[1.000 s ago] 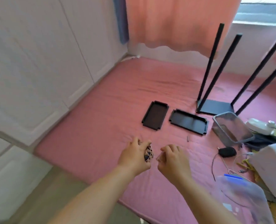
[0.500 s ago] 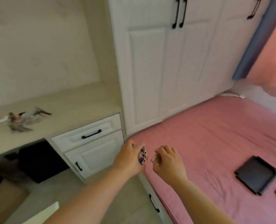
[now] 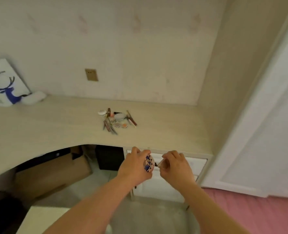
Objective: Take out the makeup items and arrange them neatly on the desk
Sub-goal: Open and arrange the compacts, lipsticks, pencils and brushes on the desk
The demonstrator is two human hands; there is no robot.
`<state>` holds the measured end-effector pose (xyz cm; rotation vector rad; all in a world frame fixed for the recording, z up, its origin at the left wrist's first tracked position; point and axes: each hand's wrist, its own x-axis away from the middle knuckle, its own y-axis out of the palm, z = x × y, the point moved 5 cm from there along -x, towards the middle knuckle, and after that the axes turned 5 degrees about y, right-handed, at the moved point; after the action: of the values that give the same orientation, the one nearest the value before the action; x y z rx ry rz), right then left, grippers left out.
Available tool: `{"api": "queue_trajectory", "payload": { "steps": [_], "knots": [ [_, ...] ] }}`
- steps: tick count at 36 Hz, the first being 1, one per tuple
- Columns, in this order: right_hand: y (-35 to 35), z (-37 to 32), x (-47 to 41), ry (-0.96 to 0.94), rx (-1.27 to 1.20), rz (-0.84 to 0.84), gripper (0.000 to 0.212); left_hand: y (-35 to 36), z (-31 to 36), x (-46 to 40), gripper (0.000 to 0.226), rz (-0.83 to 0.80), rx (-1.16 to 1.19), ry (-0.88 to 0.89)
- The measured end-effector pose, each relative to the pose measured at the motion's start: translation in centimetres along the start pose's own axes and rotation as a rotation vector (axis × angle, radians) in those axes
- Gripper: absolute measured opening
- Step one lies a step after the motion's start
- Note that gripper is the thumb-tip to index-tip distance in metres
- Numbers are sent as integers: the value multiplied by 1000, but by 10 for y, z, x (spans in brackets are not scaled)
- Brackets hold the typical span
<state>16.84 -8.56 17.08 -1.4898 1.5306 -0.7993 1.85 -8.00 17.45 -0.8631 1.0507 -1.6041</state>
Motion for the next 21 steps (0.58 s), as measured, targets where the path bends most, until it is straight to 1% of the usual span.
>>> {"api": "queue_trajectory", "payload": {
  "steps": [6, 11, 15, 21],
  "knots": [
    [21, -28, -85, -144, 47, -107, 40, -19, -49, -48, 72, 71, 7, -144],
    [53, -47, -125, -189, 42, -215, 40, -13, -93, -64, 72, 39, 31, -251],
    [77, -71, -163, -256, 65, -261, 40, -27, -129, -82, 70, 68, 74, -335],
    [119, -116, -213, -296, 54, -325, 41, -47, -189, -114, 69, 86, 72, -409]
  ]
}}
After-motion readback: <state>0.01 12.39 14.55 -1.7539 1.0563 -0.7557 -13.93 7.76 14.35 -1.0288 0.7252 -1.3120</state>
